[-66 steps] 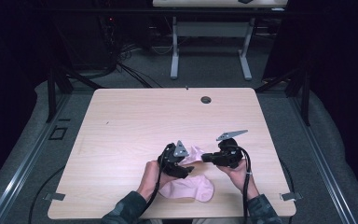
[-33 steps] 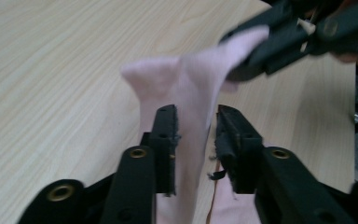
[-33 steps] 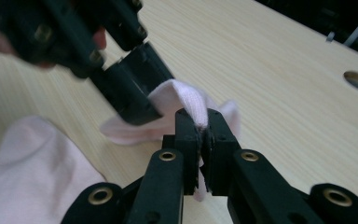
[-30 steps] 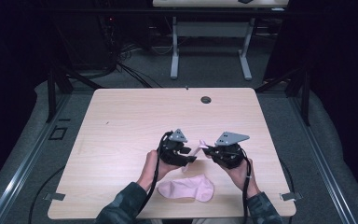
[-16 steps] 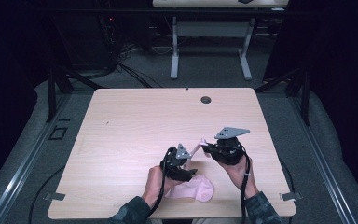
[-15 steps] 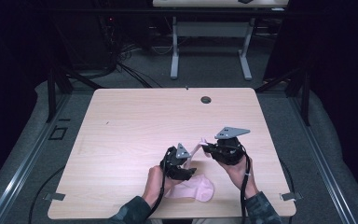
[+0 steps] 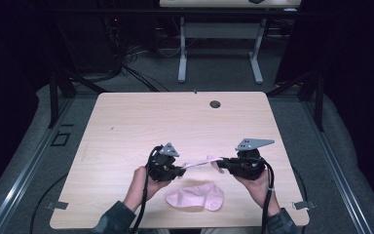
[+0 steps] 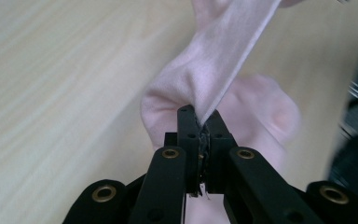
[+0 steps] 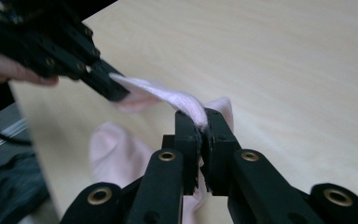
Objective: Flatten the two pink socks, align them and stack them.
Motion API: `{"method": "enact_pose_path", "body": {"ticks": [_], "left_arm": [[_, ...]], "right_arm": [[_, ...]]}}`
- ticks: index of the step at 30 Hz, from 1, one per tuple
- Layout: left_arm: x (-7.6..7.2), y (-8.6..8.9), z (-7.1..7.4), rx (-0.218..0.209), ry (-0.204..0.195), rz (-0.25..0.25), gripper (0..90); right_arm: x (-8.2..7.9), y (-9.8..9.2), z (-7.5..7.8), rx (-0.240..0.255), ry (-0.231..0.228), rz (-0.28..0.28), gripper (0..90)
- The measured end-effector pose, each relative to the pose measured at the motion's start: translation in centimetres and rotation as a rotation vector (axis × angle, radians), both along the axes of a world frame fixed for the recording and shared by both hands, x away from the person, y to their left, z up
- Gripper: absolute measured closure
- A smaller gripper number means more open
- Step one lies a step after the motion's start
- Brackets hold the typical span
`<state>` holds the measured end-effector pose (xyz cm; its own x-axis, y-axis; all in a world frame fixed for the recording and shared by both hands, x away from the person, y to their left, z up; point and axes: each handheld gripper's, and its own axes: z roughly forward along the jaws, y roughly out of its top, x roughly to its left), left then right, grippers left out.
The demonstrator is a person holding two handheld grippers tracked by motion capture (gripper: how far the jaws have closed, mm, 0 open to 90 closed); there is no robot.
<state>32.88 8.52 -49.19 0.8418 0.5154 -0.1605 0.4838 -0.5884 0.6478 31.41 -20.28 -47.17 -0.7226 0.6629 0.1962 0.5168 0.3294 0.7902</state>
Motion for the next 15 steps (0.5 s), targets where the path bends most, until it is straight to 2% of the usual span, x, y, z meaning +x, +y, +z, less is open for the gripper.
{"method": "enact_pose_path", "body": {"ticks": [2,4,5,7,8,10,12,13,14,15], "left_arm": [[-1.2,0.7,0.7,0.007,0.061,-0.034,88.0],[-2.3,1.1,1.1,0.007,0.104,-0.065,87.9],[-2.9,1.3,1.2,0.006,0.156,-0.091,87.8],[-3.3,1.6,0.9,-0.010,0.234,-0.124,87.7],[-3.2,1.7,0.4,-0.022,0.294,-0.149,87.4],[-2.4,1.9,-0.9,-0.011,0.347,-0.139,86.0],[-1.1,2.0,-2.4,-0.017,0.407,-0.121,84.4],[-0.5,2.0,-3.1,-0.007,0.424,-0.104,83.3],[-0.5,2.0,-3.1,-0.007,0.424,-0.104,81.8],[0.2,2.1,-3.8,-0.010,0.445,-0.089,81.8]], "right_arm": [[-1.0,0.1,0.0,-0.003,0.029,0.042,85.6],[-2.2,0.2,0.1,0.000,0.073,0.087,85.6],[-2.6,0.2,0.1,0.000,0.091,0.101,85.5],[-3.5,0.2,-0.1,0.025,0.164,0.141,85.5],[-3.6,0.1,-0.3,0.034,0.201,0.160,85.3],[-3.3,0.3,-1.2,0.032,0.268,0.183,85.1],[-2.0,0.5,-2.7,-0.007,0.316,0.159,84.7],[-1.3,0.5,-3.5,-0.022,0.327,0.145,84.2],[-1.3,0.5,-3.5,-0.022,0.327,0.145,84.2],[-0.6,0.6,-4.3,-0.035,0.346,0.131,82.9]]}}
